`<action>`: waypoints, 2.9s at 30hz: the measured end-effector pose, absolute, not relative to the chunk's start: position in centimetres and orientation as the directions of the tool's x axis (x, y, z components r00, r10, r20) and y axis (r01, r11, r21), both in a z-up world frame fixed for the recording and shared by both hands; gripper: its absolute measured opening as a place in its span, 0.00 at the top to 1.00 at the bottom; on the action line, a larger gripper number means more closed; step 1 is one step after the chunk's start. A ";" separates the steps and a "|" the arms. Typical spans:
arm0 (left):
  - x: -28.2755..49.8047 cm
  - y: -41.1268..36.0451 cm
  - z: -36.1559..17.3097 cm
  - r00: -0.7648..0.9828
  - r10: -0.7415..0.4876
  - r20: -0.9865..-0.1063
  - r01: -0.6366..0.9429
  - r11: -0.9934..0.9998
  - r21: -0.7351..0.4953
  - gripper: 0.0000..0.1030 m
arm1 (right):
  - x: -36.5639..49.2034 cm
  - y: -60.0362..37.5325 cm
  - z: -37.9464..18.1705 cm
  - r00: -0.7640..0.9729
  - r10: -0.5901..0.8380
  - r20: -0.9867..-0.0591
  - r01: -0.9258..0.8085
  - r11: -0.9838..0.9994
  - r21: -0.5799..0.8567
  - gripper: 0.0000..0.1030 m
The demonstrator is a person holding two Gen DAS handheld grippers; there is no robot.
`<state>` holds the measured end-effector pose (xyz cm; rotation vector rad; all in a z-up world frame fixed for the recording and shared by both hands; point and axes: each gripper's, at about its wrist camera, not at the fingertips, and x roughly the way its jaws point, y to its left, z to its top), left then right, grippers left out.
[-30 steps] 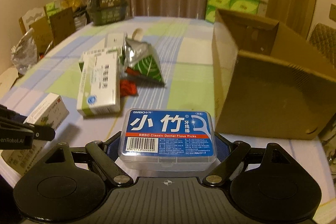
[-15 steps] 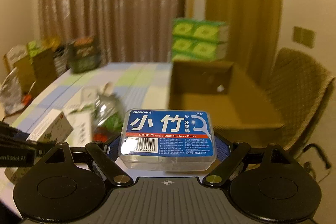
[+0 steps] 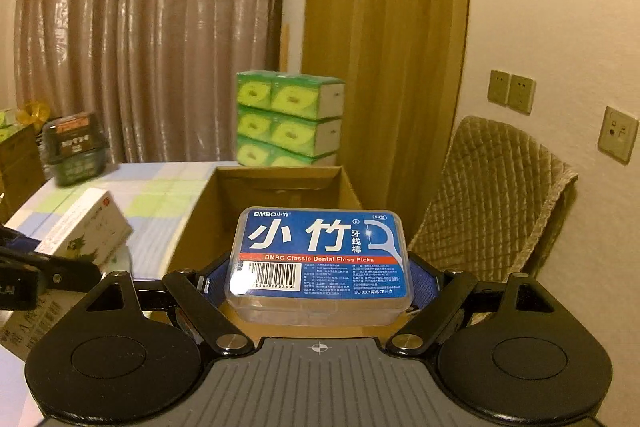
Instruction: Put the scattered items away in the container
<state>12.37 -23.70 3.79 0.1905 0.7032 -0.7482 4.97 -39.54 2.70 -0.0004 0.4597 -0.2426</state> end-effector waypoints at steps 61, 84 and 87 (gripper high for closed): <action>17.9 -26.6 0.0 0.494 -0.560 -0.666 0.620 0.763 -0.182 0.63 | 12.0 -43.1 -3.0 0.793 -0.151 -0.590 0.178 0.984 -0.013 0.05; 14.4 -20.8 0.9 0.548 -0.504 -0.668 0.555 0.816 -0.160 0.18 | 5.3 -37.8 0.8 0.850 -0.146 -0.507 0.172 0.985 0.005 0.04; 13.7 -19.4 1.1 0.558 -0.493 -0.667 0.545 0.824 -0.153 0.14 | 4.6 -36.8 1.0 0.854 -0.135 -0.502 0.157 0.988 0.001 0.04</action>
